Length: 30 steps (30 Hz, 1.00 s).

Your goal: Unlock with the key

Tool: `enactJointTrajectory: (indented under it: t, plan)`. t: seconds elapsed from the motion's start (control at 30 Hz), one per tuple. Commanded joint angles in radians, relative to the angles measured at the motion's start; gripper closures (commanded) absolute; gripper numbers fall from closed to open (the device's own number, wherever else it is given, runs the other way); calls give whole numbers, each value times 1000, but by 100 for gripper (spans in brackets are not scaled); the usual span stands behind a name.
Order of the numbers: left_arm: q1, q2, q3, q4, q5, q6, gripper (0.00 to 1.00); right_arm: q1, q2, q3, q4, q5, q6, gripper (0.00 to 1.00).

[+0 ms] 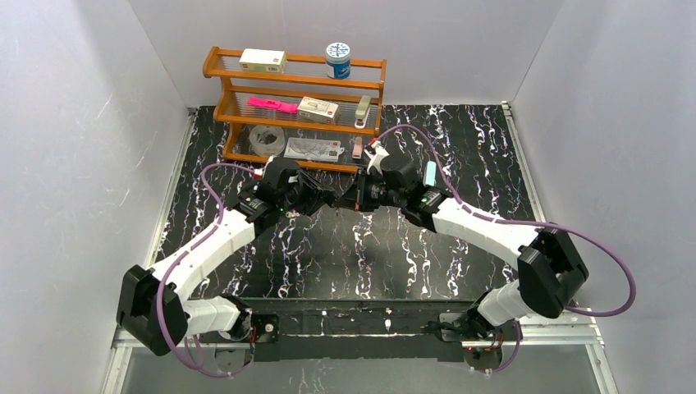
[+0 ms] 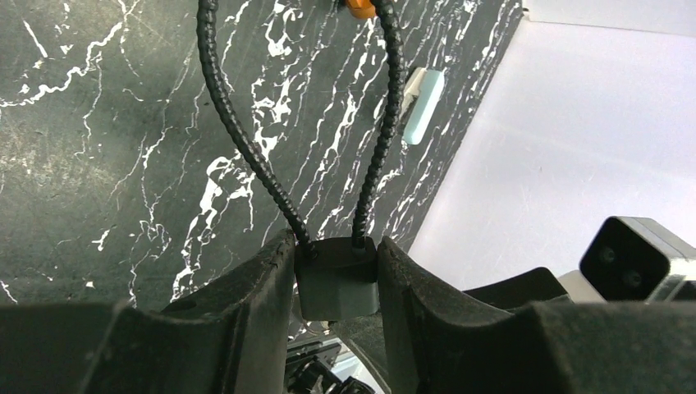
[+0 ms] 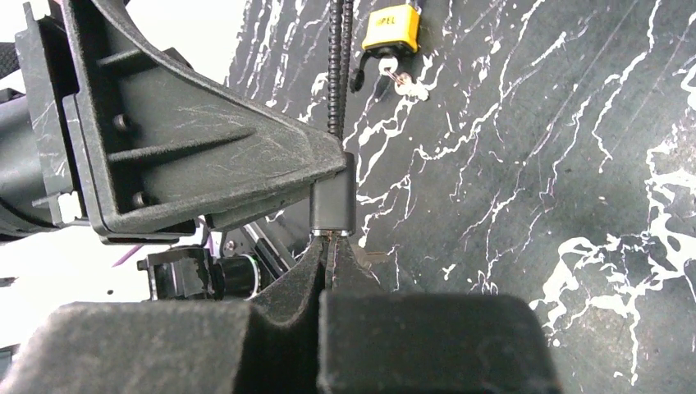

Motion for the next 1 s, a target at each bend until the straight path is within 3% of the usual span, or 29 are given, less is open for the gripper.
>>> enactJointTrajectory:
  t: [0.0, 0.3, 0.57, 0.97]
  plan:
    - [-49, -89, 11, 104, 202, -40, 86, -2, -50, -64, 315, 26, -12, 99]
    - [-49, -103, 0, 151, 219, -48, 86, -14, -5, 15, 152, 19, 112, 99]
    - [-49, -114, 8, 226, 231, -21, 86, -44, -40, -77, 296, -127, 387, 99]
    - [-49, -164, -70, 474, 222, -80, 86, -44, -186, -290, 583, -87, 802, 99]
